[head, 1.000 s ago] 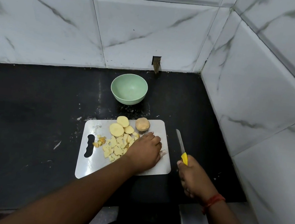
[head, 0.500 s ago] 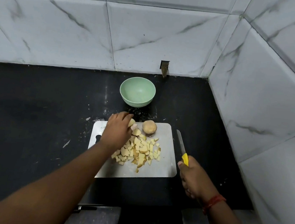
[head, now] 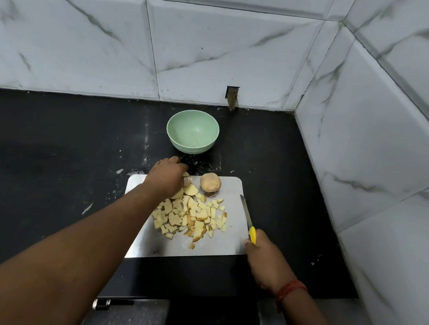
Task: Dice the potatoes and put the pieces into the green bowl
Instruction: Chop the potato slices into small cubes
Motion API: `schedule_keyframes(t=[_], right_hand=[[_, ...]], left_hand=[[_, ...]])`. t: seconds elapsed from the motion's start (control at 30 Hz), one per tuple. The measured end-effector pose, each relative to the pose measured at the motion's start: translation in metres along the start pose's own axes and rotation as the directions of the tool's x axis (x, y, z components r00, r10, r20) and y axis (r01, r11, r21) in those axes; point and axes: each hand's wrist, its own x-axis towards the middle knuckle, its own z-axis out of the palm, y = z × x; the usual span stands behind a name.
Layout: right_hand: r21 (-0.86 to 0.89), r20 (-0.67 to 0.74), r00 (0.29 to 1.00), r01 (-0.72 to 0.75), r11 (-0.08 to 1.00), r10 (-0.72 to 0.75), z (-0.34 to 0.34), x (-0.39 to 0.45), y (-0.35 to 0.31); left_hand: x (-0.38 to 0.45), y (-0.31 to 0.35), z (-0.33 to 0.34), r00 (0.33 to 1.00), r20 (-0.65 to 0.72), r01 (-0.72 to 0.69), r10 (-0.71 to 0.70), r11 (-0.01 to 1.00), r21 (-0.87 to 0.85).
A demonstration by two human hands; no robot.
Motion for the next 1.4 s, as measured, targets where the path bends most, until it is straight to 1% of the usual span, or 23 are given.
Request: schedule_keyframes(t=[0.07, 0.2, 0.27, 0.33, 0.4, 0.5, 0.6, 0.67, 0.73, 0.8, 0.87, 0.9, 0.93, 1.07, 1.13, 1.2, 1.27, 1.3, 1.33, 1.4], right_hand=[[-0.009, -0.065, 0.998, 0.001, 1.000, -0.002, 0.008, 0.003, -0.014], [0.114, -0.248, 0.967, 0.085, 0.990, -0.055, 0.023, 0.025, -0.034], [0.148, -0.320, 0.943, 0.147, 0.978, -0.093, 0.026, 0.040, -0.041], [0.158, -0.365, 0.922, 0.196, 0.968, -0.127, 0.028, 0.054, -0.047], [0.132, -0.371, 0.917, 0.209, 0.969, -0.148, 0.029, 0.066, -0.050], [0.091, -0.323, 0.920, 0.264, 0.960, -0.223, 0.037, 0.075, -0.050], [0.064, -0.242, 0.916, 0.342, 0.937, -0.318, 0.053, 0.074, -0.052], [0.082, -0.191, 0.917, 0.369, 0.926, -0.349, 0.063, 0.072, -0.055], [0.089, -0.194, 0.909, 0.390, 0.916, -0.368, 0.067, 0.071, -0.054], [0.070, -0.301, 0.889, 0.382, 0.921, -0.346, 0.066, 0.074, -0.049], [0.075, -0.423, 0.865, 0.329, 0.941, -0.269, 0.064, 0.076, -0.040], [0.066, -0.451, 0.855, 0.317, 0.946, -0.255, 0.064, 0.076, -0.036], [0.048, -0.450, 0.852, 0.324, 0.945, -0.269, 0.067, 0.075, -0.035], [0.060, -0.310, 0.874, 0.411, 0.910, -0.374, 0.082, 0.063, -0.049], [0.109, -0.319, 0.876, 0.413, 0.904, -0.361, 0.082, 0.061, -0.051], [0.238, -0.413, 0.876, 0.369, 0.899, -0.250, 0.070, 0.058, -0.049], [0.420, -0.499, 0.863, 0.320, 0.849, -0.078, 0.053, 0.057, -0.044], [0.506, -0.515, 0.857, 0.299, 0.809, 0.006, 0.045, 0.057, -0.041], [0.600, -0.507, 0.858, 0.287, 0.747, 0.077, 0.037, 0.057, -0.039], [0.792, -0.422, 0.888, 0.261, 0.553, 0.185, 0.024, 0.057, -0.036]], left_hand=[[0.001, 0.000, -0.001, 1.000, -0.012, 0.020, -0.020, 1.000, -0.023], [0.000, 0.001, -0.001, 0.998, -0.041, 0.048, -0.052, 0.993, -0.105], [-0.003, 0.001, -0.001, 0.996, -0.047, 0.066, -0.077, 0.978, -0.199], [-0.007, 0.004, -0.003, 0.989, -0.085, 0.089, -0.124, 0.939, -0.332], [-0.015, 0.007, -0.009, 0.968, -0.149, 0.100, -0.201, 0.856, -0.507], [-0.035, 0.009, -0.015, 0.916, -0.211, 0.073, -0.341, 0.660, -0.748], [-0.054, 0.008, -0.014, 0.877, -0.146, 0.059, -0.457, 0.405, -0.913], [-0.066, 0.008, -0.011, 0.852, -0.093, 0.063, -0.515, 0.277, -0.959], [-0.075, 0.006, -0.007, 0.827, -0.083, 0.052, -0.557, 0.222, -0.974], [-0.081, 0.004, -0.004, 0.815, -0.092, 0.034, -0.572, 0.206, -0.978], [-0.085, 0.003, -0.005, 0.807, -0.093, 0.020, -0.584, 0.185, -0.983], [-0.086, 0.004, -0.006, 0.803, -0.101, 0.009, -0.587, 0.181, -0.983], [-0.086, 0.005, -0.007, 0.799, -0.111, -0.002, -0.591, 0.183, -0.983], [-0.086, 0.016, -0.011, 0.809, -0.148, -0.042, -0.569, 0.195, -0.980], [-0.085, 0.026, -0.012, 0.830, -0.174, -0.048, -0.530, 0.243, -0.969], [-0.085, 0.036, -0.011, 0.855, -0.222, -0.067, -0.469, 0.325, -0.943], [-0.085, 0.050, -0.007, 0.875, -0.308, -0.113, -0.374, 0.460, -0.881], [-0.084, 0.059, -0.005, 0.880, -0.357, -0.149, -0.313, 0.532, -0.834], [-0.083, 0.070, 0.000, 0.881, -0.402, -0.190, -0.250, 0.592, -0.783], [-0.079, 0.092, 0.009, 0.873, -0.471, -0.262, -0.129, 0.690, -0.675]])
